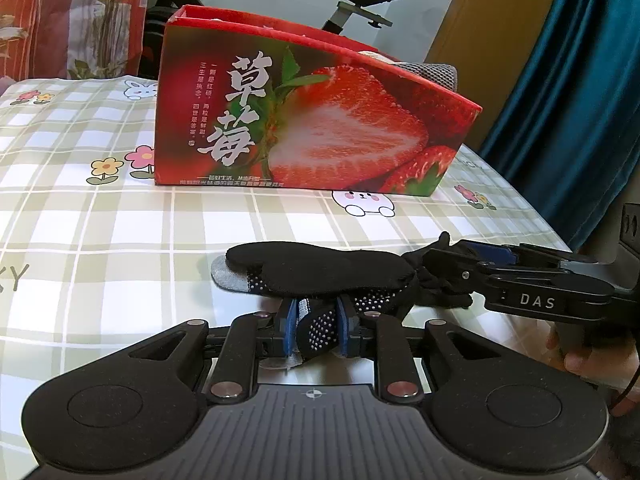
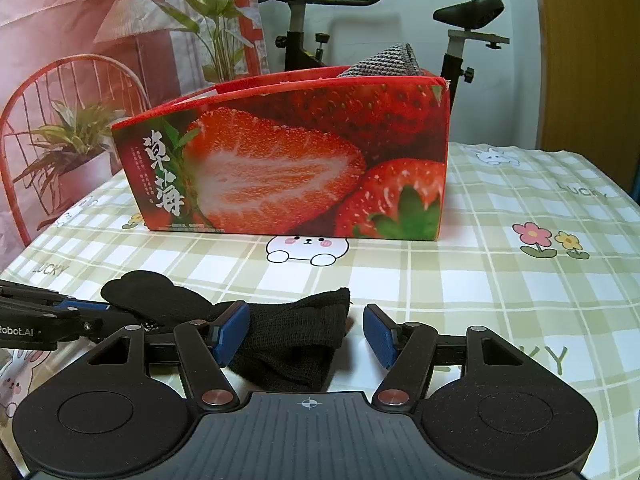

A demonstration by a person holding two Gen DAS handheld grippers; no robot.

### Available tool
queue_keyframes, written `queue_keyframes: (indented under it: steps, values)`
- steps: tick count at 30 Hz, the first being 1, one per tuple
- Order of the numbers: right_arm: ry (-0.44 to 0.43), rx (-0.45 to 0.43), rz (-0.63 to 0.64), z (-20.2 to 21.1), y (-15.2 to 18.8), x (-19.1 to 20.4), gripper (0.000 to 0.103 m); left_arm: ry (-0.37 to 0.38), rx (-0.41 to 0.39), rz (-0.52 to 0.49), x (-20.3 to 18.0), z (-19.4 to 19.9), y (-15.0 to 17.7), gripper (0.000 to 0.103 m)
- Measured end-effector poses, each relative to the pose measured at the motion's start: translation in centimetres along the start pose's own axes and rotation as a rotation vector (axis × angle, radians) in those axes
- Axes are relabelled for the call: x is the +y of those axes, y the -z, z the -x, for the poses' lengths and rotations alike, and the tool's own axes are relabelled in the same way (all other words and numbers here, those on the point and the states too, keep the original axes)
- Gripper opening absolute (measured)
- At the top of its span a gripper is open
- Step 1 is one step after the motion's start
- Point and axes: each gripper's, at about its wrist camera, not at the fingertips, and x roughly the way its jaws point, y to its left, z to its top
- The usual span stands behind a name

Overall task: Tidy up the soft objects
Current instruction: 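Close both tools on the black dotted gloves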

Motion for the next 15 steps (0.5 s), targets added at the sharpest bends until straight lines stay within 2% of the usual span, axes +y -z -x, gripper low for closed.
queue_keyframes:
  steps: [15]
  values:
    - [-0.042, 0.030, -0.061, 0.08, -0.02, -0.57, 0.054, 0.001, -0.003, -0.004, -0.02, -0.01, 0.12, 0.022]
